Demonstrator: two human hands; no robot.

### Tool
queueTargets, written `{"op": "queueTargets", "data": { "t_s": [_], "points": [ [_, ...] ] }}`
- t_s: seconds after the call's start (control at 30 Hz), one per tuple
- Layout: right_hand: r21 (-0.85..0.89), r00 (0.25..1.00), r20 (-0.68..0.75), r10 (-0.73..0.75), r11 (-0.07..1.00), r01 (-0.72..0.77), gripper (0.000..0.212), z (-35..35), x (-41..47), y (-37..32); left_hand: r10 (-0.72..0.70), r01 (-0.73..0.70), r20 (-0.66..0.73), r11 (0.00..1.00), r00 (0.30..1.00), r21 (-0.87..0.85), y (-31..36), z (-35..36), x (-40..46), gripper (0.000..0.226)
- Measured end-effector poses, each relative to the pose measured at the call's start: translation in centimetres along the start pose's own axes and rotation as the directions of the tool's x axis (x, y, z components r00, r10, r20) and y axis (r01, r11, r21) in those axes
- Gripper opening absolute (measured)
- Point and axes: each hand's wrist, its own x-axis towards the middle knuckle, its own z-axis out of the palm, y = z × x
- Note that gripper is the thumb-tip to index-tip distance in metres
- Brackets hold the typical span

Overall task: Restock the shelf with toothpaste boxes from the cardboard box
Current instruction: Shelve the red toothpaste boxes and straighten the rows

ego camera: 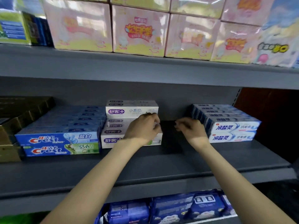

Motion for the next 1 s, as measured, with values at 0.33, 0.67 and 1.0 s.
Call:
{"op": "queueTargets", "data": {
  "t_s": [0.33, 0.67, 1.0],
  "points": [
    [-0.157, 0.949, -0.243, -0.201, 0.974, 0.166, 0.019, -13.8, 2.4, 8.8, -0.210, 0.160, -0.073, 0.891, 0.975, -0.424, 14.0, 8.6, 6.3, 0.032],
    [0.385, 0.954, 0.097, 0.285, 0.873, -0.300, 0.041, -21.0, 11.2, 20.3, -0.031, 0.004, 0.077, 0.945, 0.997, 0.326, 21.2, 13.8, 12.1, 0.100],
    [0.525, 0.724, 0.590, 0.358, 0.511, -0.681, 0.031, -19.9, 13.6, 23.0, -0.123, 0.057, 0.191, 0.945, 0.974, 0.322, 20.1, 14.1, 12.6, 0.106]
  ]
}}
